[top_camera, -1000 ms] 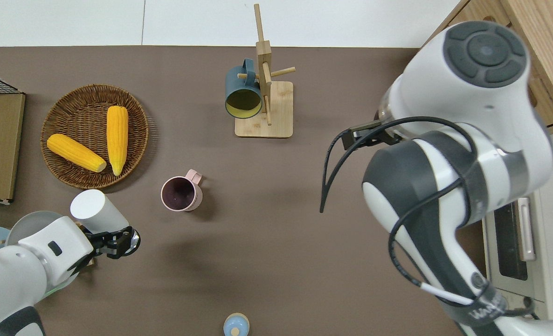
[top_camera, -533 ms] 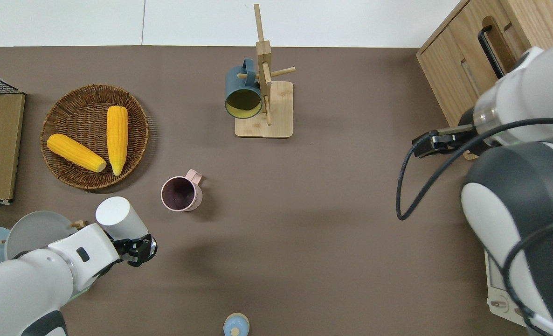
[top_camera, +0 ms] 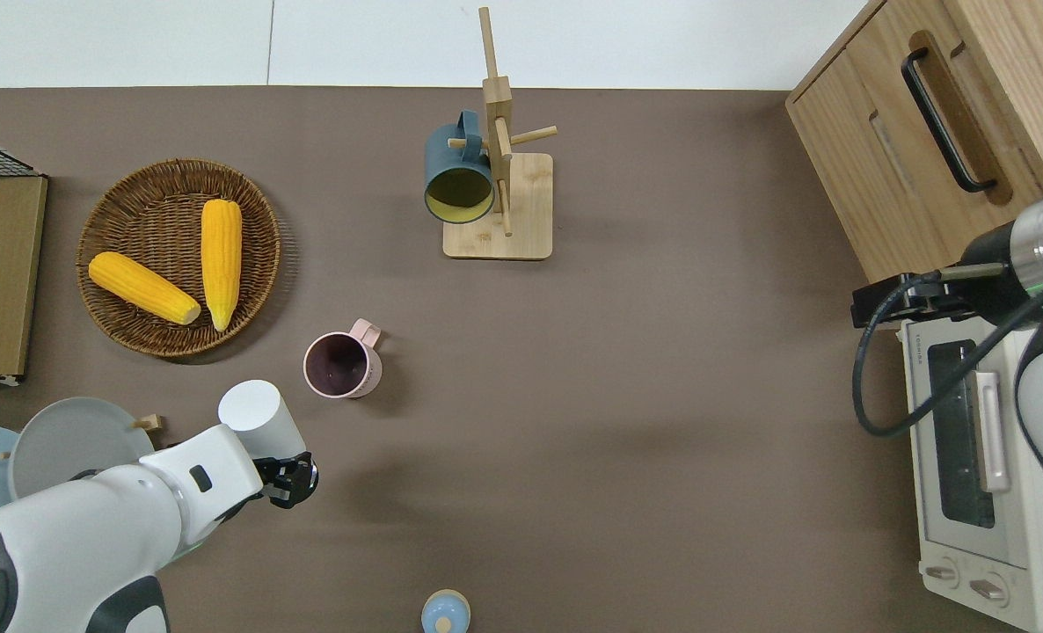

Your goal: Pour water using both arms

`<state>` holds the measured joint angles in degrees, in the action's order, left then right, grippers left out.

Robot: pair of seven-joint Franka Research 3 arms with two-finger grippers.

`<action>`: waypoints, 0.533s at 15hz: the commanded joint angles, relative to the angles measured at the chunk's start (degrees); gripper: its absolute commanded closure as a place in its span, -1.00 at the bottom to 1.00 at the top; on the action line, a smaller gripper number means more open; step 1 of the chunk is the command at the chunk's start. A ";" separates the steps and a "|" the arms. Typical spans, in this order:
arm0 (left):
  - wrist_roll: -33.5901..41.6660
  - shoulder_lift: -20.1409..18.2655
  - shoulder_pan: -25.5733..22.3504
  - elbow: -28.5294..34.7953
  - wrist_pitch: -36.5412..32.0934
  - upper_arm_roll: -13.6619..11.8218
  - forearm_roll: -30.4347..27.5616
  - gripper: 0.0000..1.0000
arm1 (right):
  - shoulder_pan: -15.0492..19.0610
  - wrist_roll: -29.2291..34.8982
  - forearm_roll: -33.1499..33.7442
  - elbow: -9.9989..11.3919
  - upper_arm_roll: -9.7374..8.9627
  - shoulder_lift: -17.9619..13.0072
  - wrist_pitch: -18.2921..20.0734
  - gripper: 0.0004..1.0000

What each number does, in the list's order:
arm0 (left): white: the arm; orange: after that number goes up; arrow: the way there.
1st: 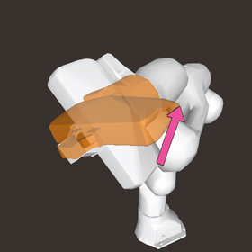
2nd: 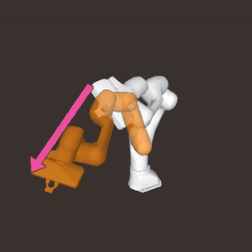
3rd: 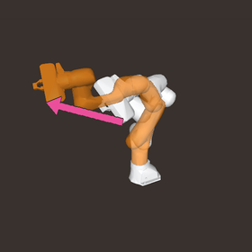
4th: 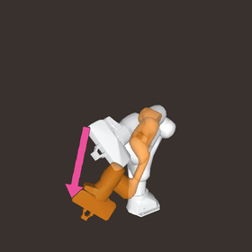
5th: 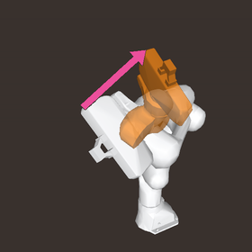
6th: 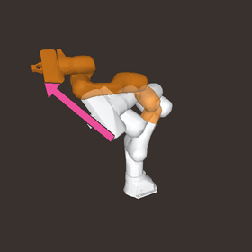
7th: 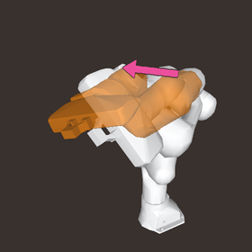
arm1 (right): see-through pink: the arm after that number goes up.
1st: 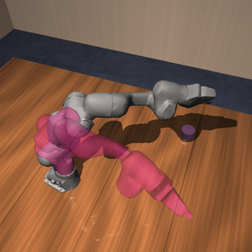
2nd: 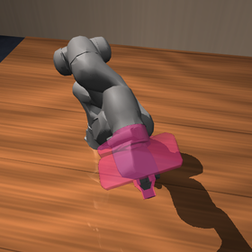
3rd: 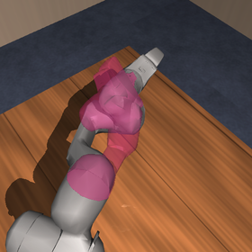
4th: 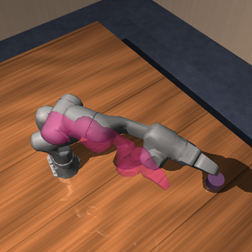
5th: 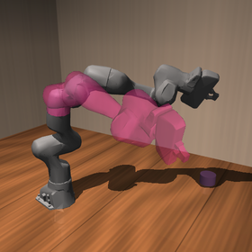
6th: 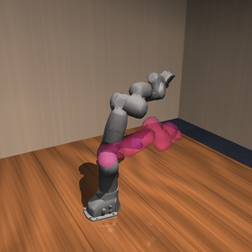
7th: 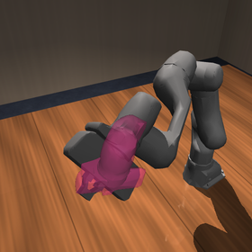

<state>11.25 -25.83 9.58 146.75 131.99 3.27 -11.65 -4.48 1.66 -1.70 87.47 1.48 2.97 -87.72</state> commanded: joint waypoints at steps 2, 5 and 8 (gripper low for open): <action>-0.44 2.53 0.70 -0.85 0.90 0.94 -0.83 1.00 | 0.70 -0.08 -1.64 2.26 -0.42 -1.74 -0.26 -0.97; -0.44 4.73 0.70 -1.64 0.38 1.21 -0.83 1.00 | 0.08 -0.08 -0.41 1.48 -0.60 -1.66 -0.35 -0.97; -1.93 6.93 0.61 -3.66 -0.94 1.21 -0.14 1.00 | 0.08 -0.08 -0.40 0.68 -0.60 -1.66 -0.17 -0.97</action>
<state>11.14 -20.70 9.60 146.21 132.12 4.59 -11.68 -4.70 1.68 -1.90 87.65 1.20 2.51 -87.77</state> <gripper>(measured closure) 0.348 0.013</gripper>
